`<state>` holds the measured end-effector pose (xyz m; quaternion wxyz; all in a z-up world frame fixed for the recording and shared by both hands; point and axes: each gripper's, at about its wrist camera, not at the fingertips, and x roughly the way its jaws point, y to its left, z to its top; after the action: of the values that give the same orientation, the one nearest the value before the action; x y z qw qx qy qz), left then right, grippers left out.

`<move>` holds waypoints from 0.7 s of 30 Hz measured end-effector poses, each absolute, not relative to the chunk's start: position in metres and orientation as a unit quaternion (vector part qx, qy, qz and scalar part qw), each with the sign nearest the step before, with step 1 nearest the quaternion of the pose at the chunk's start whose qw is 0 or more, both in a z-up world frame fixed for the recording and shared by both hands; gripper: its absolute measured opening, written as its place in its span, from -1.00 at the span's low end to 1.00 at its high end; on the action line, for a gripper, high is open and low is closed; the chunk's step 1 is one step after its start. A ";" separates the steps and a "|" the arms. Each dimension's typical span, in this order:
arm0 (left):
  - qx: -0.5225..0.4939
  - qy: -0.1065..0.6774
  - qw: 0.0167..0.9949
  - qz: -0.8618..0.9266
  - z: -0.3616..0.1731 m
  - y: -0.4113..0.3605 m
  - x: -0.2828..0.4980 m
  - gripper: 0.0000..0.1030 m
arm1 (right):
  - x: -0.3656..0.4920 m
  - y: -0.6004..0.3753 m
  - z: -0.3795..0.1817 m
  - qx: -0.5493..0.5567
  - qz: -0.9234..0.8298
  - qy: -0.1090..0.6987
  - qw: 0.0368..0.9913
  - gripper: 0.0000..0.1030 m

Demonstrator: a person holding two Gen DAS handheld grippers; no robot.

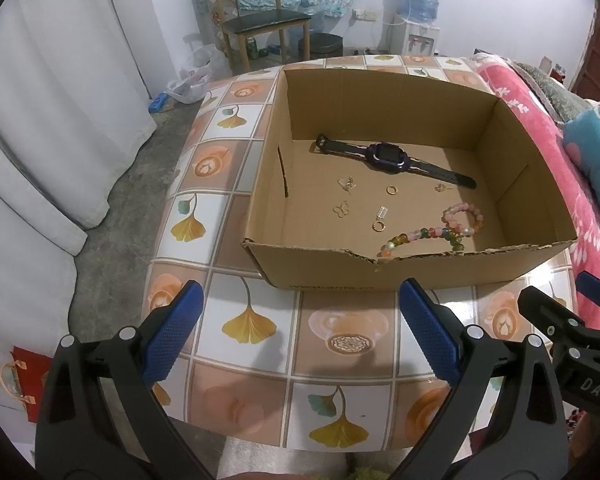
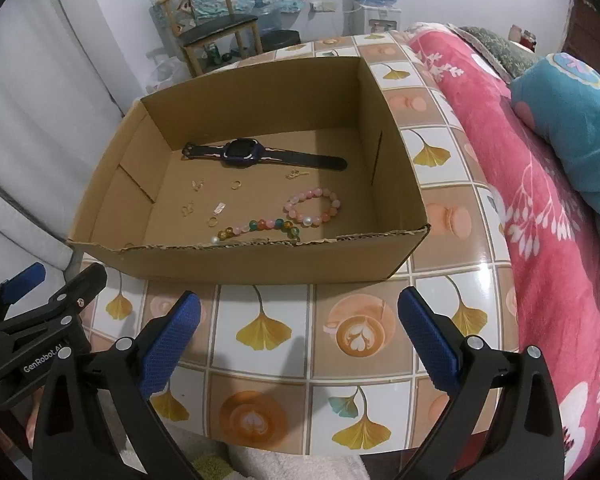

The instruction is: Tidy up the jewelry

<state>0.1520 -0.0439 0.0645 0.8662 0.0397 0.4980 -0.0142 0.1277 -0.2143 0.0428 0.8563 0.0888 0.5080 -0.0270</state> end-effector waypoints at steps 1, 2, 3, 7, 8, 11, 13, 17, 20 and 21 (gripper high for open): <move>0.040 0.498 0.866 -0.014 0.065 -0.044 0.152 0.84 | 0.128 -0.214 0.043 0.089 -0.027 0.508 0.856 0.87; 0.040 0.498 0.866 -0.015 0.065 -0.044 0.152 0.84 | 0.128 -0.214 0.043 0.088 -0.027 0.508 0.856 0.87; 0.040 0.498 0.866 -0.015 0.065 -0.044 0.152 0.84 | 0.128 -0.214 0.043 0.089 -0.027 0.508 0.856 0.87; 0.040 0.498 0.866 -0.015 0.065 -0.044 0.152 0.84 | 0.128 -0.213 0.043 0.089 -0.027 0.508 0.856 0.87; 0.040 0.498 0.866 -0.014 0.065 -0.044 0.152 0.84 | 0.128 -0.213 0.043 0.089 -0.027 0.509 0.856 0.87; 0.039 0.499 0.866 -0.016 0.065 -0.044 0.152 0.84 | 0.127 -0.213 0.043 0.090 -0.027 0.509 0.856 0.87; 0.040 0.499 0.866 -0.015 0.065 -0.043 0.152 0.84 | 0.128 -0.213 0.043 0.089 -0.028 0.508 0.856 0.87; 0.038 0.498 0.866 -0.016 0.065 -0.044 0.152 0.84 | 0.127 -0.213 0.043 0.090 -0.027 0.509 0.856 0.87; 0.038 0.498 0.866 -0.016 0.066 -0.044 0.152 0.84 | 0.127 -0.213 0.044 0.089 -0.027 0.508 0.856 0.87; 0.037 0.498 0.866 -0.016 0.066 -0.045 0.151 0.84 | 0.127 -0.213 0.044 0.089 -0.027 0.508 0.856 0.87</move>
<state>0.1512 -0.0451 0.0657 0.8660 0.0372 0.4985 -0.0160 0.1273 -0.2127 0.0437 0.8563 0.0893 0.5080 -0.0270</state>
